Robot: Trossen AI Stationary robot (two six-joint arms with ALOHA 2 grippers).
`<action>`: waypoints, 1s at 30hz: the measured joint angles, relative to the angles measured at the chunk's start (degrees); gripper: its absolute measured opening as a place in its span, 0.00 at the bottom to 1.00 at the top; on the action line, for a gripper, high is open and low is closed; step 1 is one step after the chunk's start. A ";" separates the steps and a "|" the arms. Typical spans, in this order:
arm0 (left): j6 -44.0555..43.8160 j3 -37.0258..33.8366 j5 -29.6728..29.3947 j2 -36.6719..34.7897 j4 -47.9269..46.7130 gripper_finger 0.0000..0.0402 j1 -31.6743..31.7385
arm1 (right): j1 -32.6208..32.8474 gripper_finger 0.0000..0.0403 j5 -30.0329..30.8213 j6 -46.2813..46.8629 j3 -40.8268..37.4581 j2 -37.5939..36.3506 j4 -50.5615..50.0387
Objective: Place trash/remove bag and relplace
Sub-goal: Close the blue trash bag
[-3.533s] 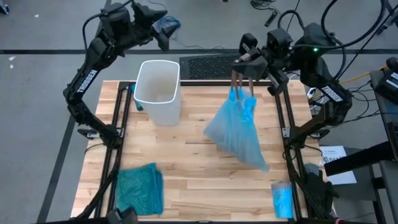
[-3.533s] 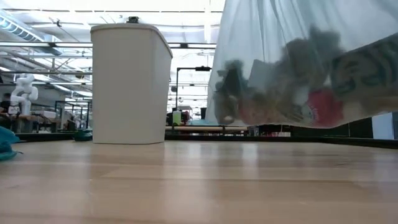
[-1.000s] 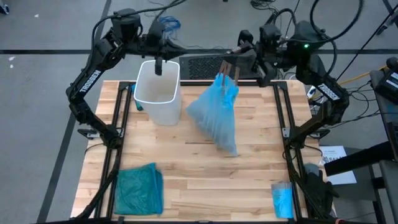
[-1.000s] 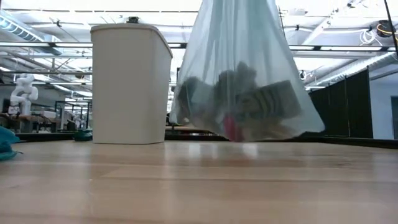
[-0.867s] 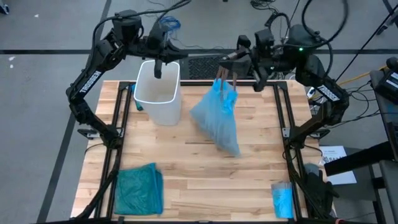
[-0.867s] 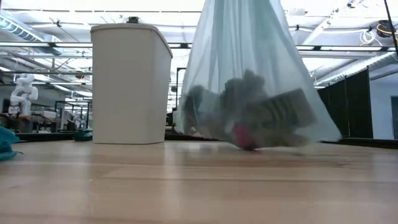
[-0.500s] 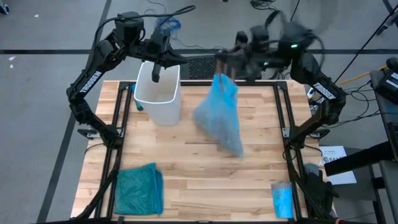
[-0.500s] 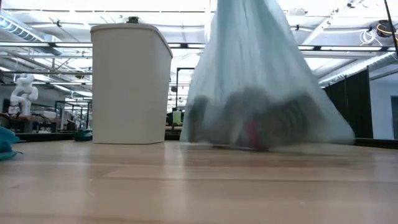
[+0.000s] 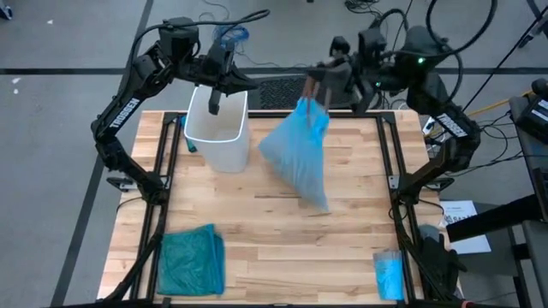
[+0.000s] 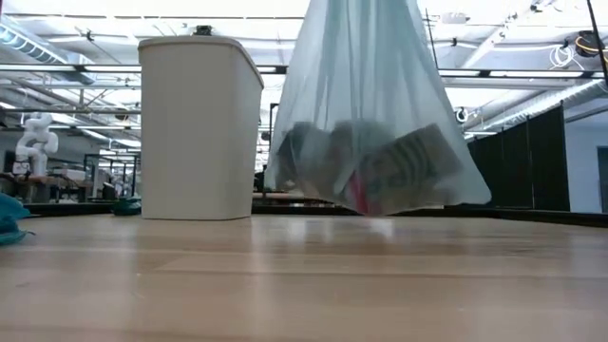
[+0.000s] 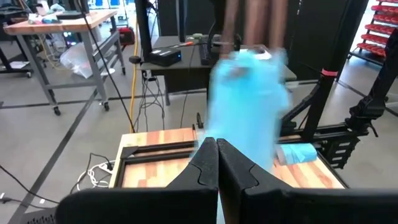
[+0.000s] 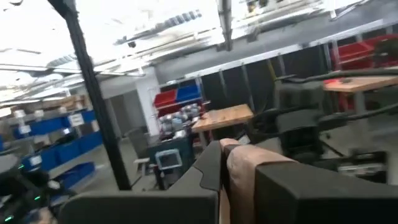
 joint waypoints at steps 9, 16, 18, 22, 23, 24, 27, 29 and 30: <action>0.07 0.00 0.04 1.35 -0.09 0.00 -0.04 | -0.39 0.00 -0.02 -0.44 -0.13 0.15 -0.43; -0.09 -0.01 2.44 4.74 -0.42 0.01 -2.95 | -1.04 0.00 -0.13 -0.44 -0.13 0.27 -0.50; -0.07 -0.02 5.83 5.97 -0.46 0.04 -3.66 | -1.03 0.00 -0.17 -0.44 -0.13 0.26 -0.65; -1.16 -0.02 17.70 7.39 -0.22 0.18 -4.17 | -1.01 0.00 -0.35 -0.15 -0.13 0.26 -1.36; -1.87 -0.02 20.14 7.73 0.27 0.22 -4.17 | -1.09 0.00 -0.33 -0.15 -0.13 0.26 -1.36; -2.75 -0.02 22.42 8.06 0.89 0.27 -4.15 | -1.09 0.00 -0.32 -0.13 -0.13 0.26 -1.36; -7.09 -0.02 26.76 9.12 2.34 0.42 -4.15 | -1.09 0.00 -0.36 0.00 -0.13 0.26 -1.47; -10.15 -0.02 27.77 9.74 3.01 0.51 -4.54 | -1.07 0.00 -0.39 0.06 -0.13 0.26 -1.44; -10.84 -0.02 28.07 10.06 3.19 0.56 -4.78 | -1.07 0.00 -0.39 0.28 -0.13 0.26 -1.44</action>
